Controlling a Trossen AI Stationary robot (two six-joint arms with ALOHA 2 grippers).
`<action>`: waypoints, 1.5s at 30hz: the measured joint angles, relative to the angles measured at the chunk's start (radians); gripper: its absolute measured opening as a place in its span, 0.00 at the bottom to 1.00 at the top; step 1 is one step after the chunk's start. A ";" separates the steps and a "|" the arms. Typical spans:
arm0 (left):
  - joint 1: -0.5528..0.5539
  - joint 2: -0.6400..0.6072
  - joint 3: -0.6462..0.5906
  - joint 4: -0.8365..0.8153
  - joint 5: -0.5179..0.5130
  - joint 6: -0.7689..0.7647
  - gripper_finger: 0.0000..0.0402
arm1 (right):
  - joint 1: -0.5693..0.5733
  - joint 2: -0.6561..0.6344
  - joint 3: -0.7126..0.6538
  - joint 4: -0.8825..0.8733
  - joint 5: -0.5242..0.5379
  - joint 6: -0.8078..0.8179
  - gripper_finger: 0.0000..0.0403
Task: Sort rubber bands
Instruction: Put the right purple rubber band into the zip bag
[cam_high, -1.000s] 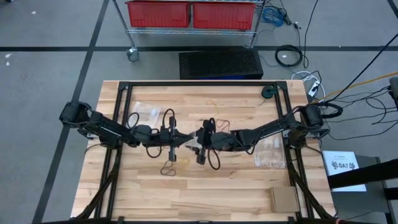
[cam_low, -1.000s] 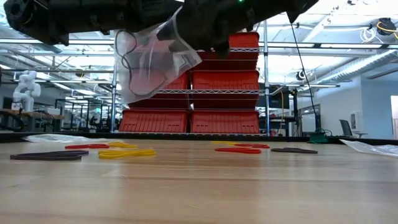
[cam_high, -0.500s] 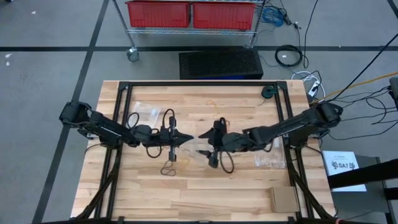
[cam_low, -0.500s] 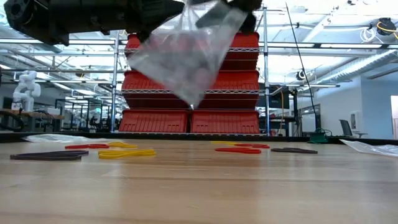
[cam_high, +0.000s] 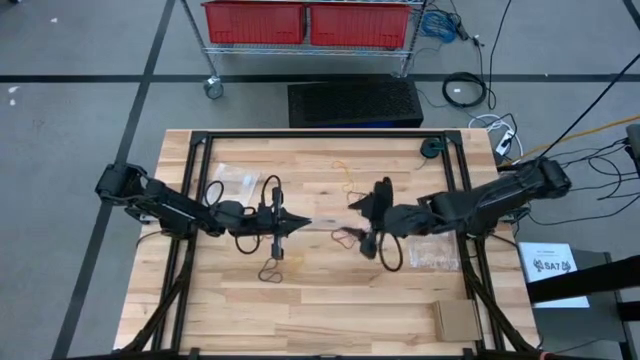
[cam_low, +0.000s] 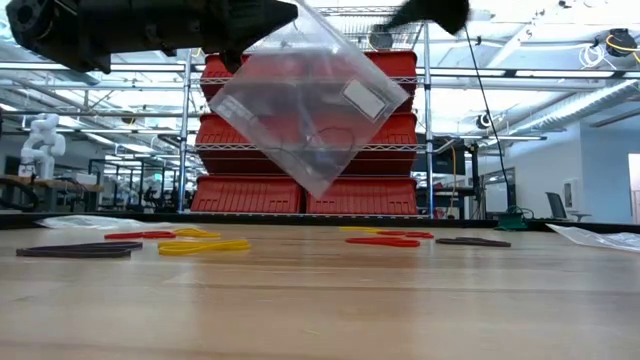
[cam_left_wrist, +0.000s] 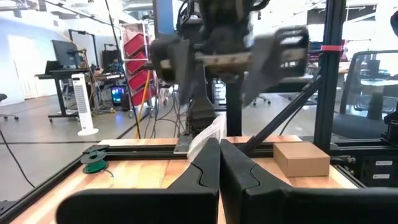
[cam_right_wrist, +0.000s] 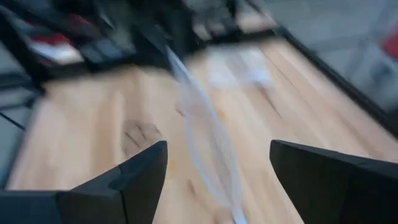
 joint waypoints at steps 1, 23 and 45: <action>0.000 0.000 0.000 0.000 0.000 0.000 0.00 | -0.002 -0.002 0.000 -0.073 -0.003 0.055 0.68; -0.005 -0.058 0.000 -0.078 0.000 0.019 0.00 | -0.051 0.388 -0.006 -0.537 -0.170 0.530 0.68; -0.007 -0.062 0.000 -0.081 0.000 0.020 0.00 | -0.120 0.383 -0.262 -0.104 -0.261 0.569 0.63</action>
